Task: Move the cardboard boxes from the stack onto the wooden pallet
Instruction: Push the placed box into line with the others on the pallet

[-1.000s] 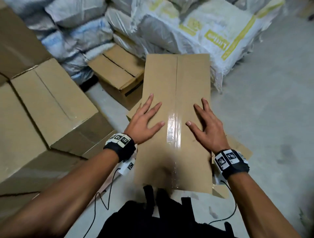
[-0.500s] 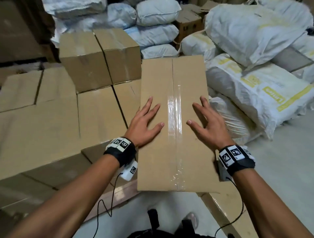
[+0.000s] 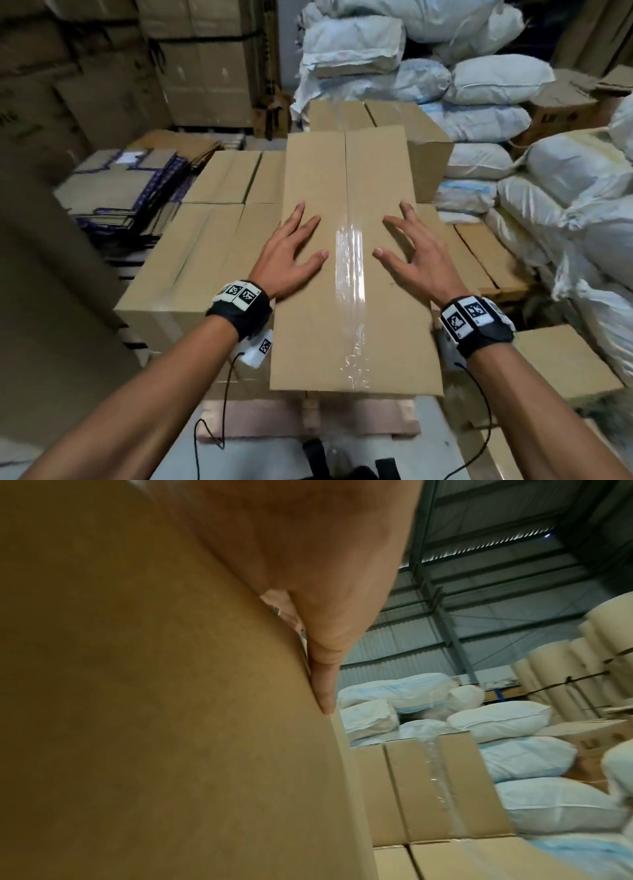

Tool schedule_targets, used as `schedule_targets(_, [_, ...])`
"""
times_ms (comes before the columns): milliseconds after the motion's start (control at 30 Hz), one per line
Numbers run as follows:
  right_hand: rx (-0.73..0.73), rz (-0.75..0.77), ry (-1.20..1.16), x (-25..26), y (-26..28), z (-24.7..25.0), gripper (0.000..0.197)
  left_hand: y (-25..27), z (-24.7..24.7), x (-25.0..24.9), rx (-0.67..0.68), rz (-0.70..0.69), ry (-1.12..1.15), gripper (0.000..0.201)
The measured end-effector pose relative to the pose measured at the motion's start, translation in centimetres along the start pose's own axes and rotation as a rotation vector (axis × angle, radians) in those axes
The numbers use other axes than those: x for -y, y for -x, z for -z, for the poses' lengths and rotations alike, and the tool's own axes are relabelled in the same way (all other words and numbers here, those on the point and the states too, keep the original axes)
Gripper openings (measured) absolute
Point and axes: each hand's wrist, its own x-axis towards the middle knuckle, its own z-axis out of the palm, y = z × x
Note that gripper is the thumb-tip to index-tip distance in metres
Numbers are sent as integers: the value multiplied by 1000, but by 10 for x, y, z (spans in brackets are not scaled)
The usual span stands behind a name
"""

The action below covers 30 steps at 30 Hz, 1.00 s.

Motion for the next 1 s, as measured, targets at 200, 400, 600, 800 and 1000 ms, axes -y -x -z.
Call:
schedule_targets(200, [91, 63, -57, 17, -107, -60, 65, -41, 51, 69, -55, 93, -70, 73])
schedule_targets(400, [161, 117, -115, 29, -207, -115, 64, -97, 93, 134, -39, 188, -141, 72])
schedule_targets(600, [236, 110, -114, 42, -282, -152, 66, -153, 123, 195, 27, 249, -173, 72])
schedule_targets(800, [198, -2, -109, 50, -341, -176, 61, -229, 140, 241, 129, 235, -200, 68])
schedule_targets(1000, [284, -163, -103, 36, -359, -195, 68, -267, 135, 286, 347, 249, -230, 62])
